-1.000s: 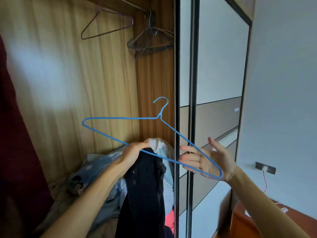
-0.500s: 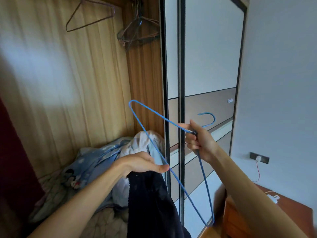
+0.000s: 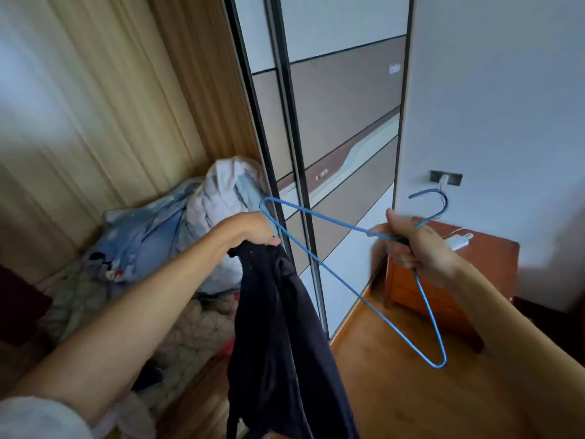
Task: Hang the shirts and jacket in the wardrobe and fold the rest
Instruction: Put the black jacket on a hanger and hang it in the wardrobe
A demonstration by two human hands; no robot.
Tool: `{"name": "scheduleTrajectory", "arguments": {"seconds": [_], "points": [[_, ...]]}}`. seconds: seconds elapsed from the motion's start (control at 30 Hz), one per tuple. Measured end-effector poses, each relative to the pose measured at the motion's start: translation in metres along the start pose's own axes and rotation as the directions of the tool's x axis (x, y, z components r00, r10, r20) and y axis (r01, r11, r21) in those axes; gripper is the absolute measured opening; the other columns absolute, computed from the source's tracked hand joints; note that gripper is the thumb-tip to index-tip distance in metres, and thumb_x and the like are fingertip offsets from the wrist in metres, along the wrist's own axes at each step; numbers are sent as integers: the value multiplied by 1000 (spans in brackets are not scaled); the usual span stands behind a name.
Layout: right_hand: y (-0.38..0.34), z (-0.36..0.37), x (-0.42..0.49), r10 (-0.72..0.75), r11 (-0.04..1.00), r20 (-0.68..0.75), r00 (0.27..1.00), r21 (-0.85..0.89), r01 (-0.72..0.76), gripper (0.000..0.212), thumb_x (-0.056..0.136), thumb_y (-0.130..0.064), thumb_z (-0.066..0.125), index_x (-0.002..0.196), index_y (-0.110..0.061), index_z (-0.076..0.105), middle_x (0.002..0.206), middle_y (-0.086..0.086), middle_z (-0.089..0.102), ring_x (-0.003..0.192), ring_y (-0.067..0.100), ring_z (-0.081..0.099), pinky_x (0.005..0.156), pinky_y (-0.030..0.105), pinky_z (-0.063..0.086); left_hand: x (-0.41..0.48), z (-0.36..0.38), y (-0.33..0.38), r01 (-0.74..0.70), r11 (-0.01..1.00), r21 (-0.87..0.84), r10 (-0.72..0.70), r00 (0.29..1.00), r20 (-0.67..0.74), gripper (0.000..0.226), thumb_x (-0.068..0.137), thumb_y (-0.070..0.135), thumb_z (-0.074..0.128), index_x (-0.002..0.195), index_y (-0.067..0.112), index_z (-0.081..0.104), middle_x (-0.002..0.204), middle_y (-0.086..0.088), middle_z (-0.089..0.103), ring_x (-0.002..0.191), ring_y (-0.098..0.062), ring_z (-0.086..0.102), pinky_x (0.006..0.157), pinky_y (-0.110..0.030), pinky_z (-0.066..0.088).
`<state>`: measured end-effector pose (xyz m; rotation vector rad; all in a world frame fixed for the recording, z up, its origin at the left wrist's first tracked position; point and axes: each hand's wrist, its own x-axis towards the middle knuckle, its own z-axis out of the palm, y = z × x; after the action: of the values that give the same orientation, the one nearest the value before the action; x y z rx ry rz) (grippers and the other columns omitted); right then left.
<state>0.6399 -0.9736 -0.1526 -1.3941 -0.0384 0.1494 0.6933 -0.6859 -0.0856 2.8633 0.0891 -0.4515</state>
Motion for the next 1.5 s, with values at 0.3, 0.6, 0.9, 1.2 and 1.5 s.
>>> {"name": "scheduleTrajectory", "arguments": {"seconds": [0.3,0.6,0.9,1.2,1.5], "points": [[95,-29,-49,-29,962,-109,994,-274,-2,79,64,-88,56,77,-13,75,52,-7,50,48,8,42,48,18,33,13,39,-29,82,953,-293,-62,995,76,25,101,31,55,101,7,61,112,-5,53,103,-21,48,82,-29,38],[105,-15,-55,-52,934,-39,998,-355,35,55,91,-65,51,80,-19,78,63,19,58,60,18,51,60,31,41,10,53,-34,77,835,-545,-44,996,74,27,99,16,60,74,7,59,78,-2,55,85,-19,49,78,-24,41],[108,35,-34,-208,878,-10,978,-443,182,35,96,-49,51,95,-22,71,53,-7,56,49,8,48,54,25,40,-12,68,11,-46,803,-594,129,987,98,7,96,17,65,94,15,72,95,0,71,87,-12,63,71,-19,49],[112,87,-8,-195,960,-381,904,-265,95,55,103,-56,25,83,-20,62,73,-3,66,70,10,60,73,32,46,-26,86,50,-96,679,-728,169,985,27,17,99,20,58,99,15,74,112,-18,71,90,-23,63,89,-37,54],[89,61,-1,-262,955,-473,841,0,297,47,104,-49,32,112,-17,66,47,-5,36,43,4,36,50,24,32,-33,86,57,-457,881,-121,465,884,46,35,90,52,62,117,29,60,106,8,67,96,-13,63,81,-28,49]]}}
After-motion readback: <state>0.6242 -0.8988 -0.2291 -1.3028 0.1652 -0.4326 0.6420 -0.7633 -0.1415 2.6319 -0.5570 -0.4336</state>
